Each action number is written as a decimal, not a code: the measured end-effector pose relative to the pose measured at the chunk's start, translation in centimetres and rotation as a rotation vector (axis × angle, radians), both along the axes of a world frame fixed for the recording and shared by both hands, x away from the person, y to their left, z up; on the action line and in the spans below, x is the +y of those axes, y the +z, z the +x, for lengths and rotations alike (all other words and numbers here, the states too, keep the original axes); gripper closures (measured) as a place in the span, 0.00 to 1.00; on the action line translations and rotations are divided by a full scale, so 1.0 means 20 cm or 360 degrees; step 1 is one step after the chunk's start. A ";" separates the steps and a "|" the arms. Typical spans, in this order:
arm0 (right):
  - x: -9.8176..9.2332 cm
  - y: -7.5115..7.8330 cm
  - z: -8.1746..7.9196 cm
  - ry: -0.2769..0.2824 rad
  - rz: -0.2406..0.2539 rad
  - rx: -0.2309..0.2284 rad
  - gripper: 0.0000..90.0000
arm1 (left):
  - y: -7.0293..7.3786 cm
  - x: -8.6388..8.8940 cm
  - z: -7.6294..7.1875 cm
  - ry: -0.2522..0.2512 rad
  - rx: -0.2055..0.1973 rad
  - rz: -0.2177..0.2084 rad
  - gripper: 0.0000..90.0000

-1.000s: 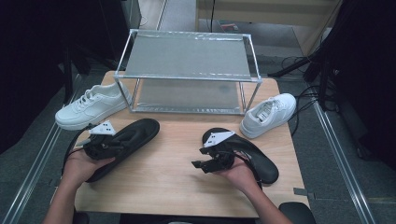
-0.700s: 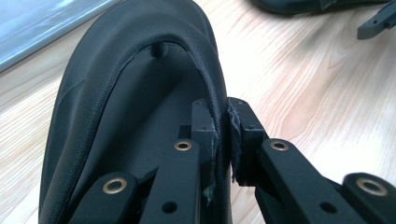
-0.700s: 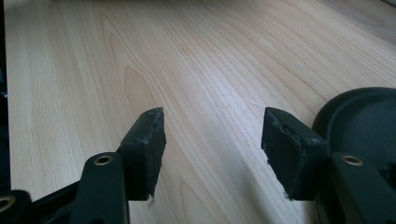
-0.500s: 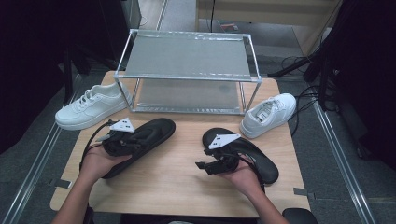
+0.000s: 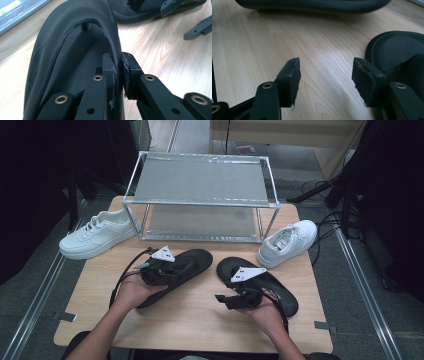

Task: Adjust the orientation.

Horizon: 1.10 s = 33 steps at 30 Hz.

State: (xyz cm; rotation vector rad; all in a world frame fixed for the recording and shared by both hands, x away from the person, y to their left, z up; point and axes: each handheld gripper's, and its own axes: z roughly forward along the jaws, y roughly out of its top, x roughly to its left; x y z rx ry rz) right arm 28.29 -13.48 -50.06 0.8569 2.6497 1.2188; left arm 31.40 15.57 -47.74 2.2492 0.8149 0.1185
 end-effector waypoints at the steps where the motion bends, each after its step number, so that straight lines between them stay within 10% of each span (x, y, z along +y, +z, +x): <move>1: 0.00 0.00 0.00 -0.0007 0.0003 0.0001 0.45 | -0.01 -0.01 0.01 0.0004 0.0016 -0.0006 0.91; 12: 0.05 -0.03 0.00 -0.0014 0.0002 0.0014 0.46 | -0.11 -0.08 0.03 -0.0044 0.0070 -0.0005 0.90; 22: 0.11 -0.03 0.03 -0.0006 -0.0004 0.0000 0.46 | -0.05 0.02 0.01 -0.0038 0.0072 -0.0033 0.66; 33: 0.16 -0.02 0.06 -0.0026 0.0016 -0.0011 0.52 | 0.02 0.22 -0.01 0.0032 0.0021 -0.0063 0.82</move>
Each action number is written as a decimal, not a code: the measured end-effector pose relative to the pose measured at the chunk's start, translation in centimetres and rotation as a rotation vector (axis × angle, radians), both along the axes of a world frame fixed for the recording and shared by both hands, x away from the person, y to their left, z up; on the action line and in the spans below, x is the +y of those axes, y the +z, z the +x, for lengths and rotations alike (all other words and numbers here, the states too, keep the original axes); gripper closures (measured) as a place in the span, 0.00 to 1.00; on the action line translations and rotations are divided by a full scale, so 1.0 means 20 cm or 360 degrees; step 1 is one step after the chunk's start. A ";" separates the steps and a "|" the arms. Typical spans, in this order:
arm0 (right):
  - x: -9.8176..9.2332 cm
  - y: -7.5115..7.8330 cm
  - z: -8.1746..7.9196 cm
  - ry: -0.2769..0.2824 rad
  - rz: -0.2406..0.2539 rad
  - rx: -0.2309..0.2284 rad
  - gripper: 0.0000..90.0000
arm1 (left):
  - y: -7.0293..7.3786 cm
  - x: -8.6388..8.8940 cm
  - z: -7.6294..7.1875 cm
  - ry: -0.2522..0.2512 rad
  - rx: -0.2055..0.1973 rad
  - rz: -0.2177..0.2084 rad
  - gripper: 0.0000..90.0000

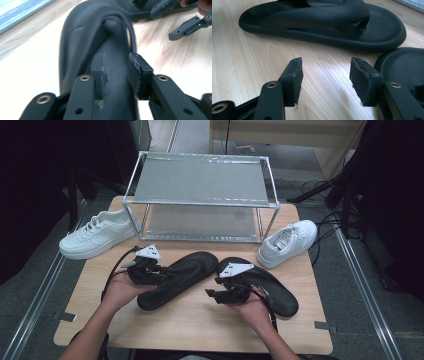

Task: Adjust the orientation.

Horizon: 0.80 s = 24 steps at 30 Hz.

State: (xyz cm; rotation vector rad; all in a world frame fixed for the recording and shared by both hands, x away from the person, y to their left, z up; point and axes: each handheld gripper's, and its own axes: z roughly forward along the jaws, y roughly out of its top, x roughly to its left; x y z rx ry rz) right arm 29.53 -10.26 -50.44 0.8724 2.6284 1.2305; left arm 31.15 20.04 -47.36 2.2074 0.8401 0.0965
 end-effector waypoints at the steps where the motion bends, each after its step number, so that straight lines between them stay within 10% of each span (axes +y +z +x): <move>1: 0.00 0.00 0.00 0.0000 0.0000 0.0000 0.52 | 0.00 0.02 0.00 0.0011 0.0004 -0.0011 0.82; 17: 0.15 0.01 0.04 0.0054 0.0046 0.0021 0.97 | -0.13 0.23 0.08 0.0155 0.0061 -0.0029 0.99; 24: 0.22 0.01 0.04 0.0102 0.0056 0.0017 0.99 | -0.20 0.28 0.08 0.0192 0.0113 -0.0018 0.99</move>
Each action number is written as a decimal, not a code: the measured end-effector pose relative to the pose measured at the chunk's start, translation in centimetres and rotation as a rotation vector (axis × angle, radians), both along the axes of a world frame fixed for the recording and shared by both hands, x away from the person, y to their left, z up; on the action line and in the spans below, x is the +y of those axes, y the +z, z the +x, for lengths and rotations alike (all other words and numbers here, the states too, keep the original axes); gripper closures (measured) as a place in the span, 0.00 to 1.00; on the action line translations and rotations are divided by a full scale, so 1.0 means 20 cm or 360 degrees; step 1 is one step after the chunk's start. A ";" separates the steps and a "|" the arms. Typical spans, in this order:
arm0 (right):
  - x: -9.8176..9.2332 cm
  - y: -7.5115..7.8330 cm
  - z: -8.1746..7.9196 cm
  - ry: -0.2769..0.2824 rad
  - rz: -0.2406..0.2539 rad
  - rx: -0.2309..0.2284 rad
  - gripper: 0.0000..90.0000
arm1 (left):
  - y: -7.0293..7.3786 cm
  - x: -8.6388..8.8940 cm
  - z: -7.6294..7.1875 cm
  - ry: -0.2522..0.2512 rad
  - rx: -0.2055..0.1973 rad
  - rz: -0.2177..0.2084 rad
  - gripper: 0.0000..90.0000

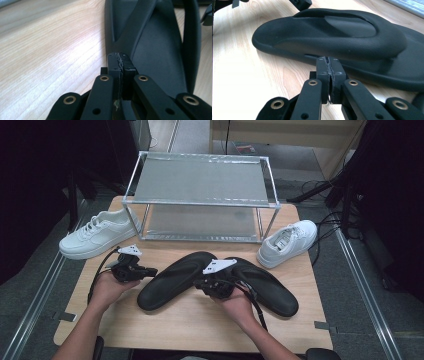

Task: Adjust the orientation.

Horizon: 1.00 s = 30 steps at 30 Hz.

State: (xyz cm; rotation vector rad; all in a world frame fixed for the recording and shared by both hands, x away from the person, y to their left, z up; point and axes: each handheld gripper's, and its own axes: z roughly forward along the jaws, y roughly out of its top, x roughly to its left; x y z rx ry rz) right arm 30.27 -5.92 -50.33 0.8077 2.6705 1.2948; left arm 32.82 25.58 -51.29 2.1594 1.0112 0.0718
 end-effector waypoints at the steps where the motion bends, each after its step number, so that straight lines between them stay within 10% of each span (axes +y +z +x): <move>1: 0.01 0.00 0.00 0.0007 -0.0004 0.0000 0.99 | 0.00 0.00 0.00 0.0003 0.0001 0.0008 0.99; 20: 0.05 -0.04 0.07 0.0029 -0.0027 0.0044 1.00 | -0.01 0.00 -0.09 0.0088 -0.0024 0.0014 1.00; 30: 0.02 -0.04 0.10 -0.0020 -0.0027 0.0049 1.00 | 0.00 -0.04 -0.13 0.0009 0.0006 0.0036 1.00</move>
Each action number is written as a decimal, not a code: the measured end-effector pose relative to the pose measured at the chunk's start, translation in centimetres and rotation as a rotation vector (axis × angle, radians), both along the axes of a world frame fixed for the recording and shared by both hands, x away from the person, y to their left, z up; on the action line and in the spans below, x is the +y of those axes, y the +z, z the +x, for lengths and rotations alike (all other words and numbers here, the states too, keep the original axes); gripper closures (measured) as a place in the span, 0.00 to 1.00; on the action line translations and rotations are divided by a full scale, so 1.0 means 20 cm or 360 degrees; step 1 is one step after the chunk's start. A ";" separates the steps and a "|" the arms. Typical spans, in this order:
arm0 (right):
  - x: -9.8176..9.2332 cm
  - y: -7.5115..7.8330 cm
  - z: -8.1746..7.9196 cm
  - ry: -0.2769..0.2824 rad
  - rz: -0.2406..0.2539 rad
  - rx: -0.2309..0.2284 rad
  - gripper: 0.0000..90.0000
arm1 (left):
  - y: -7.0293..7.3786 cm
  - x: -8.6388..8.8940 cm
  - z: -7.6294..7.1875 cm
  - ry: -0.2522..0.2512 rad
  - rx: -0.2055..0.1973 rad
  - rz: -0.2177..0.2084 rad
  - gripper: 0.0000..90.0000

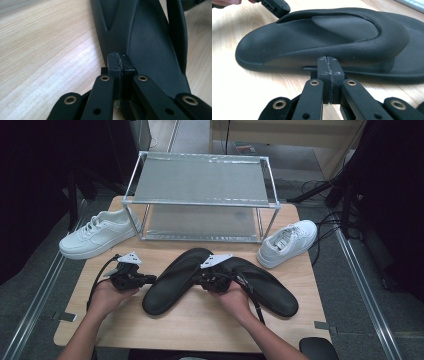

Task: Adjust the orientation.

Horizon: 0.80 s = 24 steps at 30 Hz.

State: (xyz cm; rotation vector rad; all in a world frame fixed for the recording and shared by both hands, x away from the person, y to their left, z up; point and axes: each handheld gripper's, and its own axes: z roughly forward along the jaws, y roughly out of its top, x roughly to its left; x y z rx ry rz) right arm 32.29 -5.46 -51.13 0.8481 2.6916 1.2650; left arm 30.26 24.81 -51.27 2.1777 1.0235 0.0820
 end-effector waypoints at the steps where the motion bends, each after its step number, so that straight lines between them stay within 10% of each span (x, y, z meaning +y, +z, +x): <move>1: 0.00 0.00 0.00 -0.0005 -0.0004 -0.0007 1.00 | 0.00 -0.01 -0.01 -0.0017 -0.0001 0.0002 1.00; 24: -0.09 0.01 0.06 -0.0129 0.0003 0.0016 1.00 | 0.00 -0.20 -0.12 -0.0246 0.0051 -0.0012 1.00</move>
